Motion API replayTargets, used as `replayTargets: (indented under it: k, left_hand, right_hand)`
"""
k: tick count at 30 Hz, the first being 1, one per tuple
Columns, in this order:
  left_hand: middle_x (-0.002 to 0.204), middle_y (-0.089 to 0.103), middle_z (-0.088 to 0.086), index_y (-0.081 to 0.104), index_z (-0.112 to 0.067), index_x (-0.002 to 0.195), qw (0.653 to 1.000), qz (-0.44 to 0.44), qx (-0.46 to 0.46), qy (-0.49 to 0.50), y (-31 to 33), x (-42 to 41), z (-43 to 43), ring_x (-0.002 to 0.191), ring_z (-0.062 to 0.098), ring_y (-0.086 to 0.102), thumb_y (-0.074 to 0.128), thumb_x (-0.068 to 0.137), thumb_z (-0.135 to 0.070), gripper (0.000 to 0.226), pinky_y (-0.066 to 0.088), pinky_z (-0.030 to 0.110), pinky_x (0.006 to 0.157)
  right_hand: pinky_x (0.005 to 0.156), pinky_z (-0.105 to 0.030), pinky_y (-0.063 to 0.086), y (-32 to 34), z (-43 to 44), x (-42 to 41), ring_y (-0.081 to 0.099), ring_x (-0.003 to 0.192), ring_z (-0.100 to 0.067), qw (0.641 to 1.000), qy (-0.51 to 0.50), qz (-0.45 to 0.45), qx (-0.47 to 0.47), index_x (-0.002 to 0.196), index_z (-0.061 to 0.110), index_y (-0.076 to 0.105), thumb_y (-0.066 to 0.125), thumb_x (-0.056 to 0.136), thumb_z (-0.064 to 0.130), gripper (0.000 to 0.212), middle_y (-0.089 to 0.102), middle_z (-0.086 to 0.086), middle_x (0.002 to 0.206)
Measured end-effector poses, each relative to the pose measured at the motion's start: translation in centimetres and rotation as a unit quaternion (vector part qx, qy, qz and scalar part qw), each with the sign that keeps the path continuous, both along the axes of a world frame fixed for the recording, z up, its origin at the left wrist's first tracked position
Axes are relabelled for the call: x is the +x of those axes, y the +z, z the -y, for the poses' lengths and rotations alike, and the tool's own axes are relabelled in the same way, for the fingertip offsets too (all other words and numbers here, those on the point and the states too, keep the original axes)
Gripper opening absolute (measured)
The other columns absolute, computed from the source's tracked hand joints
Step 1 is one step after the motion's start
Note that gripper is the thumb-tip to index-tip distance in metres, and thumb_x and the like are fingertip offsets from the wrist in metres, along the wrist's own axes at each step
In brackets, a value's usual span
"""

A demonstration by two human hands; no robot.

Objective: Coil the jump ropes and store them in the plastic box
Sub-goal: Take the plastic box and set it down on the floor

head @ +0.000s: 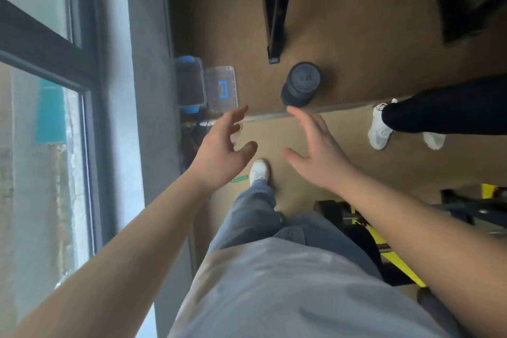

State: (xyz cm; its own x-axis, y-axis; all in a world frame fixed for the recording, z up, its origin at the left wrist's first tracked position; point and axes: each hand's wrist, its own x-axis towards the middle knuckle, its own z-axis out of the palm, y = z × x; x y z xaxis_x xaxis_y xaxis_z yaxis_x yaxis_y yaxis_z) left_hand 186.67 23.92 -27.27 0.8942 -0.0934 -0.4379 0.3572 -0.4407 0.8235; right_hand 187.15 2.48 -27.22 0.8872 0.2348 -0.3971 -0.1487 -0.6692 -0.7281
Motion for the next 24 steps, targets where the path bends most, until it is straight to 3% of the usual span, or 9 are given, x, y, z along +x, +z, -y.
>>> replayTargets:
  k: [6, 11, 21, 24]
  left_hand:
    - [0.148, 0.046, -0.01, 0.038, -0.035, 0.148, 0.999, 0.01, 0.016, -0.028, 0.6, 8.6, 1.8, 0.133, 0.009, 0.047, 0.067, 0.088, -0.017, 0.069, 0.046, 0.044, 0.107]
    - [0.147, 0.047, -0.012, 0.039, -0.036, 0.146, 1.0, 0.017, 0.014, 0.009, 1.1, 13.7, 3.6, 0.131, 0.008, 0.048, 0.065, 0.084, -0.028, 0.068, 0.046, 0.043, 0.107]
    - [0.147, 0.047, -0.012, 0.037, -0.038, 0.147, 0.988, 0.003, 0.055, 0.141, 1.3, 22.4, 11.8, 0.132, 0.008, 0.049, 0.063, 0.081, -0.035, 0.07, 0.047, 0.046, 0.106]
    - [0.147, 0.048, -0.01, 0.038, -0.035, 0.147, 0.978, 0.007, 0.045, 0.204, 1.9, 25.0, 15.3, 0.132, 0.01, 0.049, 0.066, 0.088, -0.023, 0.066, 0.048, 0.045, 0.105]
  right_hand:
    - [0.116, -0.027, 0.026, 0.5, 1.6, 8.3, 0.033, 0.144, -0.014, 0.999, -0.026, 0.019, 0.006, 0.155, 0.023, 0.03, 0.067, 0.091, 0.017, 0.074, 0.03, 0.0, 0.157]
    - [0.115, -0.027, 0.026, 0.2, 3.7, 14.3, 0.032, 0.143, -0.013, 1.0, -0.015, 0.014, 0.022, 0.155, 0.023, 0.031, 0.066, 0.091, 0.016, 0.073, 0.031, -0.001, 0.155]
    - [0.107, -0.024, 0.026, 0.1, 10.4, 29.3, 0.032, 0.141, -0.011, 0.99, 0.14, 0.028, 0.019, 0.155, 0.027, 0.029, 0.066, 0.091, 0.021, 0.074, 0.029, 0.003, 0.157]
    - [0.112, -0.027, 0.028, 1.0, 13.1, 33.6, 0.029, 0.143, -0.011, 0.981, 0.19, 0.022, 0.019, 0.155, 0.027, 0.028, 0.066, 0.092, 0.021, 0.074, 0.026, 0.004, 0.159]
